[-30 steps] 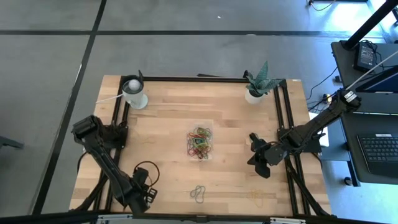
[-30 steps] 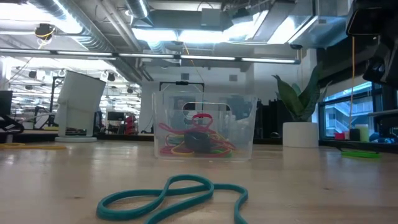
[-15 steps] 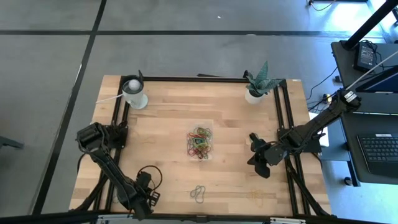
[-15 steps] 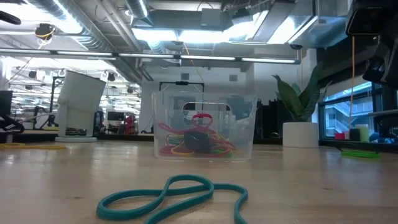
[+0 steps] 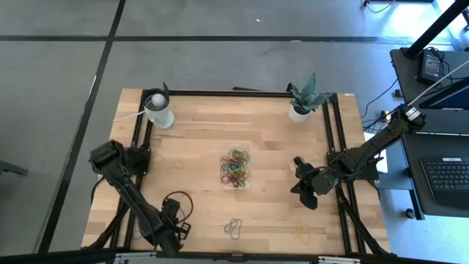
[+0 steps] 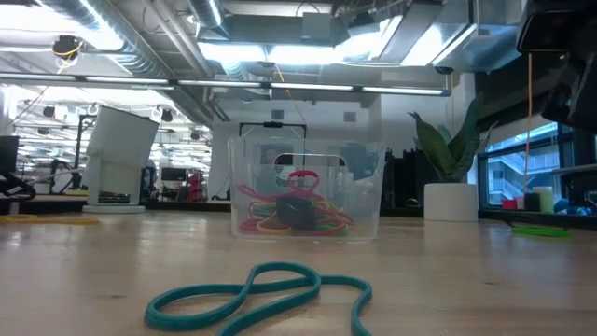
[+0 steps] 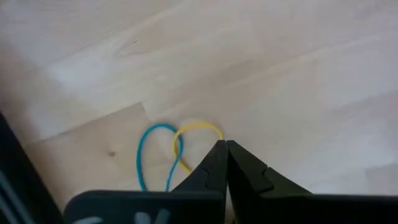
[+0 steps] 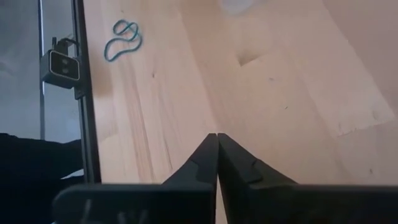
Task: Pick and place rubber bands into bin
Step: Put the yellow rubber band into the transparent bin
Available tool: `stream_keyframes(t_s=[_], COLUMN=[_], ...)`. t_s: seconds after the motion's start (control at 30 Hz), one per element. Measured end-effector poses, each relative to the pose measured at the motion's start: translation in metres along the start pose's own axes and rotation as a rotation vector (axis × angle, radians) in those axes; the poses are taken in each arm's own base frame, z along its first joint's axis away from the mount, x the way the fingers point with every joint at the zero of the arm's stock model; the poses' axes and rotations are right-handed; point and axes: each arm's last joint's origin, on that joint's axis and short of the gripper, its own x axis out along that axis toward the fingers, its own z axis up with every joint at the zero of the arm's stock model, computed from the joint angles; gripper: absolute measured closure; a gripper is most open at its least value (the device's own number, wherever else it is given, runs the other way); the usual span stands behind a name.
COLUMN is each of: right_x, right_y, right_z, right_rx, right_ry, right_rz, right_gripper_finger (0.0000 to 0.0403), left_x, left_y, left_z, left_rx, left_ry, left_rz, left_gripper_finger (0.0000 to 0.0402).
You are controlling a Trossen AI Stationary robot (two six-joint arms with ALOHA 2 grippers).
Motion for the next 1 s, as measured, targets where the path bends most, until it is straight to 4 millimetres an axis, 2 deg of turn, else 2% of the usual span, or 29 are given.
stream_keyframes(t_s=[0.17,0.37,0.7,1.0], right_x=[0.0,0.0,0.0,0.0], right_y=[0.0,0.0,0.0,0.001], right_z=[0.001,0.001,0.001,0.002], right_rx=[-0.001,-0.001,0.002,0.006], right_ry=[-0.026,-0.03,-0.031,-0.038], right_rz=[-0.014,-0.015,-0.015,-0.006], right_gripper_finger=[0.0387,0.0395,0.0387,0.0387], left_x=[-0.027,-0.046,-0.03,0.003], left_y=[0.004,0.01,0.016,0.01], left_z=[0.011,0.022,0.026,0.018], left_rx=[0.002,-0.005,-0.061,-0.096], left_ry=[-0.016,-0.058,-0.105,0.018], left_rz=[-0.029,-0.078,-0.062,-0.164], left_gripper_finger=[0.04,0.04,0.04,0.04])
